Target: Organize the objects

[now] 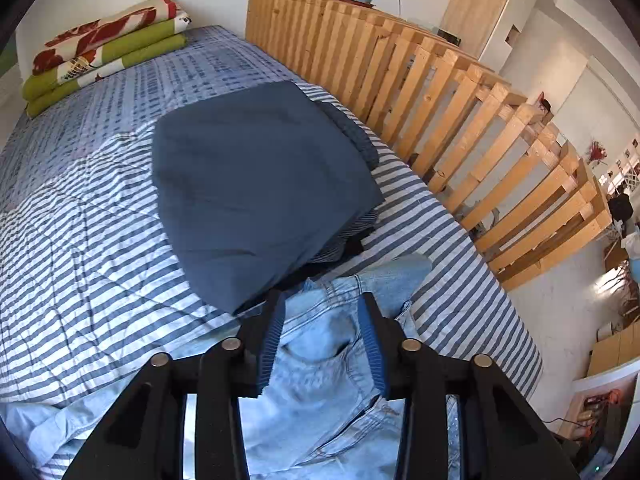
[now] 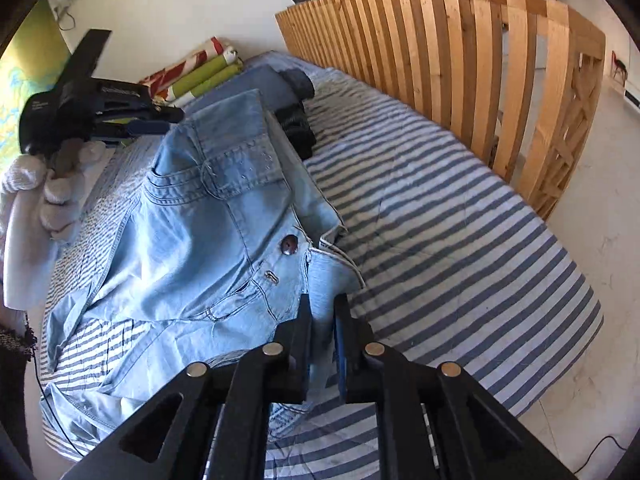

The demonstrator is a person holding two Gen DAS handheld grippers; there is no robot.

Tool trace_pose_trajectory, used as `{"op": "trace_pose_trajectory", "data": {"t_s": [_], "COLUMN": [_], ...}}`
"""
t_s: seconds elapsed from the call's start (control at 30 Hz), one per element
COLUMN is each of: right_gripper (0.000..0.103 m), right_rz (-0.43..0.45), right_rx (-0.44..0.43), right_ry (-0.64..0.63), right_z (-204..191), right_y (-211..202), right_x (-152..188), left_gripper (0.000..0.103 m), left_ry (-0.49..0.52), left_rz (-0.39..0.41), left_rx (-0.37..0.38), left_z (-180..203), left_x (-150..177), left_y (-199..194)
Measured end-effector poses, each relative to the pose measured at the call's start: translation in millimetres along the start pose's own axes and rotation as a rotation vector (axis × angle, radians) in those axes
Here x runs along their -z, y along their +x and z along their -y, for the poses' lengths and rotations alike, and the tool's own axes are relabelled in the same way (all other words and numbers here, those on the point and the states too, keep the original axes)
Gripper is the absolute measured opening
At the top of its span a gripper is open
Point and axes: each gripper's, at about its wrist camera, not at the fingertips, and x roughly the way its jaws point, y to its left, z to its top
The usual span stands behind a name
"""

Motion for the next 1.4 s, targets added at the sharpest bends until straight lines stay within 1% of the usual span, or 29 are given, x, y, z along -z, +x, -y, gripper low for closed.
{"op": "trace_pose_trajectory", "data": {"t_s": [0.03,0.07,0.13,0.2,0.23,0.3,0.33,0.43,0.47,0.53,0.57,0.6,0.67,0.7,0.73,0.77,0.83,0.9,0.97,1.03,1.07,1.1,1.13,1.2,1.27,1.3,1.33,1.37,1.4], "right_gripper": [0.023,0.026,0.035,0.035,0.035,0.035,0.035,0.035,0.035,0.035,0.035,0.035,0.035,0.035,0.036,0.036,0.041,0.042,0.043,0.043,0.043,0.043,0.043,0.040,0.019,0.006,0.005,0.003,0.002], "right_rz": [-0.012,0.000,0.028,0.036,0.034,0.026,0.019,-0.012,-0.034,-0.104,-0.142,-0.173,-0.206,-0.215,-0.225,-0.240,-0.276,-0.309,-0.315,-0.317,-0.319,-0.323,-0.333,-0.353,-0.360,-0.365,-0.370,-0.371,-0.357], "right_rx": [0.013,0.022,0.023,-0.003,-0.022,-0.076,-0.101,-0.159,-0.188,-0.267,-0.299,-0.320,-0.346,-0.353,-0.361,-0.374,-0.395,-0.379,-0.325,-0.278,-0.253,-0.234,-0.226,-0.217,-0.185,-0.158,-0.148,-0.156,-0.160], "right_ry": [-0.006,-0.015,-0.049,-0.085,-0.102,-0.147,-0.180,-0.307,-0.349,-0.430,-0.474,-0.523,-0.628,-0.681,-0.728,-0.774,-0.856,-0.939,-1.007,-1.055,-1.070,-1.078,-1.082,-1.092,-1.102,-1.098,-1.084,-1.061,-1.040], "right_z": [-1.2,-3.0,-13.6,-29.4,-37.7,-58.0,-70.1,-110.9,-123.8,-148.2,-161.8,-176.6,-207.5,-223.0,-237.5,-251.5,-275.3,-291.8,-300.9,-303.9,-303.9,-304.0,-303.8,-304.3,-304.5,-303.9,-303.4,-302.6,-302.6], "right_y": [0.2,-4.4,-15.0,-21.0,-21.1,-19.8,-19.1,-9.8,-5.3,5.2,9.4,11.9,12.8,12.7,12.6,12.9,13.9,18.2,25.5,33.2,38.0,42.9,47.7,57.6,66.5,71.5,75.2,75.1,72.0], "right_x": [2.7,6.7,12.1,13.9,14.0,15.7,18.5,34.9,42.1,58.4,68.4,78.9,101.7,112.7,123.0,133.4,154.1,174.0,190.1,200.4,203.3,205.7,207.5,212.4,215.4,215.0,212.7,207.1,198.7], "left_gripper": [0.045,0.045,0.045,0.045,0.045,0.045,0.045,0.045,0.046,0.048,0.052,0.055,0.059,0.059,0.059,0.060,0.064,0.071,0.071,0.070,0.056,0.031,0.022,0.016,0.013,0.012,0.012,0.011,0.011], "left_ry": [-0.006,-0.008,-0.035,-0.084,-0.121,-0.196,-0.228,-0.350,-0.393,-0.491,-0.545,-0.598,-0.674,-0.710,-0.758,-0.811,-0.901,-0.930,-0.946,-0.967,-0.969,-0.976,-0.993,-0.990,-0.970,-0.961,-0.950,-0.939,-0.929], "left_rz": [0.022,0.045,0.091,0.117,0.128,0.139,0.142,0.133,0.127,0.113,0.111,0.107,0.088,0.078,0.070,0.068,0.076,0.066,0.030,0.011,0.008,-0.002,-0.014,-0.025,-0.019,-0.003,0.025,0.056,0.086], "left_rx": [-0.012,-0.026,-0.082,-0.114,-0.144,-0.200,-0.224,-0.327,-0.352,-0.419,-0.446,-0.466,-0.519,-0.536,-0.519,-0.485,-0.425,-0.395,-0.409,-0.389,-0.392,-0.382,-0.363,-0.390,-0.410,-0.418,-0.416,-0.413,-0.408], "left_z": [-13.8,-32.3,-72.7,-116.1,-140.3,-186.4,-210.1,-273.0,-292.4,-333.8,-352.7,-370.0,-402.5,-420.8,-435.9,-452.8,-475.3,-489.3,-496.6,-503.6,-505.6,-506.6,-508.1,-508.7,-506.2,-504.4,-504.1,-503.4,-501.4], "left_x": [4.7,10.9,32.9,64.9,83.6,129.7,156.5,240.8,270.2,327.0,355.5,382.7,432.0,456.2,477.8,496.1,529.5,546.9,553.4,555.7,555.9,555.5,555.9,550.3,536.5,528.0,516.4,504.7,493.4], "left_y": [-14.2,-31.4,-67.8,-103.1,-120.6,-155.5,-173.3,-222.5,-236.5,-268.8,-282.4,-293.6,-310.0,-314.6,-317.2,-319.0,-317.4,-307.5,-288.7,-269.8,-262.8,-255.8,-249.5,-243.1,-244.8,-250.0,-257.4,-267.8,-280.6]}}
